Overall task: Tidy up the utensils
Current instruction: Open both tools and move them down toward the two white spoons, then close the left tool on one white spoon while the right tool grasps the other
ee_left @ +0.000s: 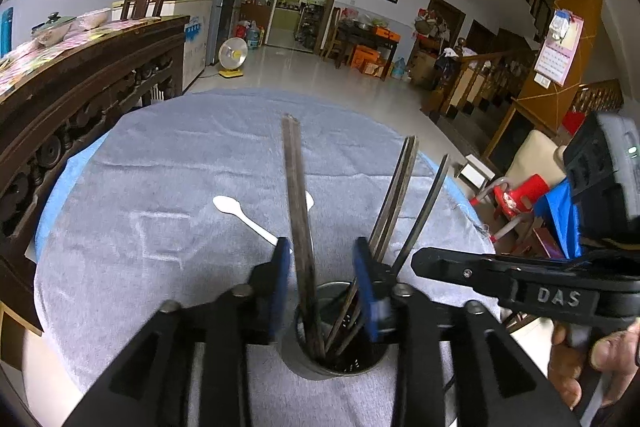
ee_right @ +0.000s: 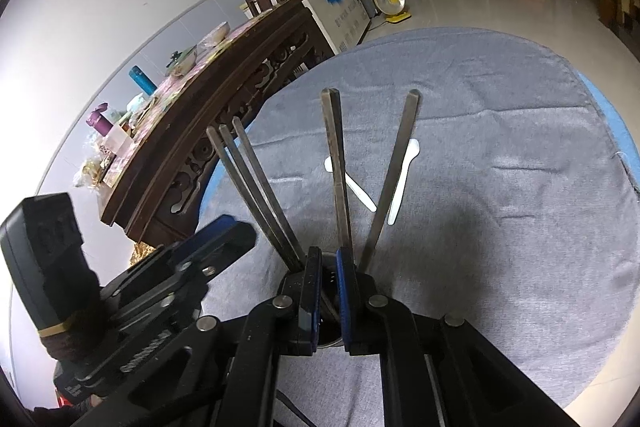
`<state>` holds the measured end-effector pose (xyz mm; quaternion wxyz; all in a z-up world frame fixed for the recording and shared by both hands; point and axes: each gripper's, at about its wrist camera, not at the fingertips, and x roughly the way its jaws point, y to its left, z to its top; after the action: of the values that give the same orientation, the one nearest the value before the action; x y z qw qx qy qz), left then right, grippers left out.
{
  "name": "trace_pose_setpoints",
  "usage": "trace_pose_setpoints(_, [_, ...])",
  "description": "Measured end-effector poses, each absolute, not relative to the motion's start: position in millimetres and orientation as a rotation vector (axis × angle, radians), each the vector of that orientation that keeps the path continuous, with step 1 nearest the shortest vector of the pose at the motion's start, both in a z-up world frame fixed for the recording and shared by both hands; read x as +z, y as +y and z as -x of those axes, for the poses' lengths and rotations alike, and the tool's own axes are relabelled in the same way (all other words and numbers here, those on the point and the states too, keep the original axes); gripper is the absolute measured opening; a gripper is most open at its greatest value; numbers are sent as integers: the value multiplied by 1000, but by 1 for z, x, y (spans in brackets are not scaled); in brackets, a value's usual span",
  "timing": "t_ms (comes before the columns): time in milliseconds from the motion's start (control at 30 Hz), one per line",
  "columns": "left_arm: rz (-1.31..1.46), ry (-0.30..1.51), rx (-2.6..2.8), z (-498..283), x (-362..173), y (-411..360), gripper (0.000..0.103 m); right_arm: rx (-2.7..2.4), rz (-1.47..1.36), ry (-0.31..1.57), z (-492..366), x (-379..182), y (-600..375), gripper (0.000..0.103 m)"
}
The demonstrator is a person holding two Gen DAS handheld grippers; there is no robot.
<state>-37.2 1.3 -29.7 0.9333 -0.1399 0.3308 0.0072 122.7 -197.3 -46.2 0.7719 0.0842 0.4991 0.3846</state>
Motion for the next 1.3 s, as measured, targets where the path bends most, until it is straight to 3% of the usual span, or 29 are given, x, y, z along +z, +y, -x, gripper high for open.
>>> trace_pose_setpoints(67, [296,654,25,46,-24,9,45,838,-200,1086,-123,-46,-200,13])
trace_pose_setpoints(167, [325,633,49,55,-17,22,54,845,-221,1076,-123,-42,-206,31])
trace_pose_setpoints(233, [363,617,78,61,-14,38,59,856,-235,1062,-123,-37,-212,34])
trace_pose_setpoints(433, [520,670,189,51,-29,96,61,834,-321,1014,-124,-25,-251,38])
trace_pose_setpoints(533, [626,773,226,30,-53,121,61,789,-343,1012,-130,-29,-271,51])
trace_pose_setpoints(767, [828,1032,236,-41,-117,145,61,692,-425,1145,-168,-85,-298,51])
trace_pose_setpoints(1033, [892,1144,256,-91,-149,137,61,626,-470,1289,-193,-152,-304,51])
trace_pose_setpoints(1300, [936,1212,280,-148,-168,128,60,632,-465,1339,-212,-181,-293,51])
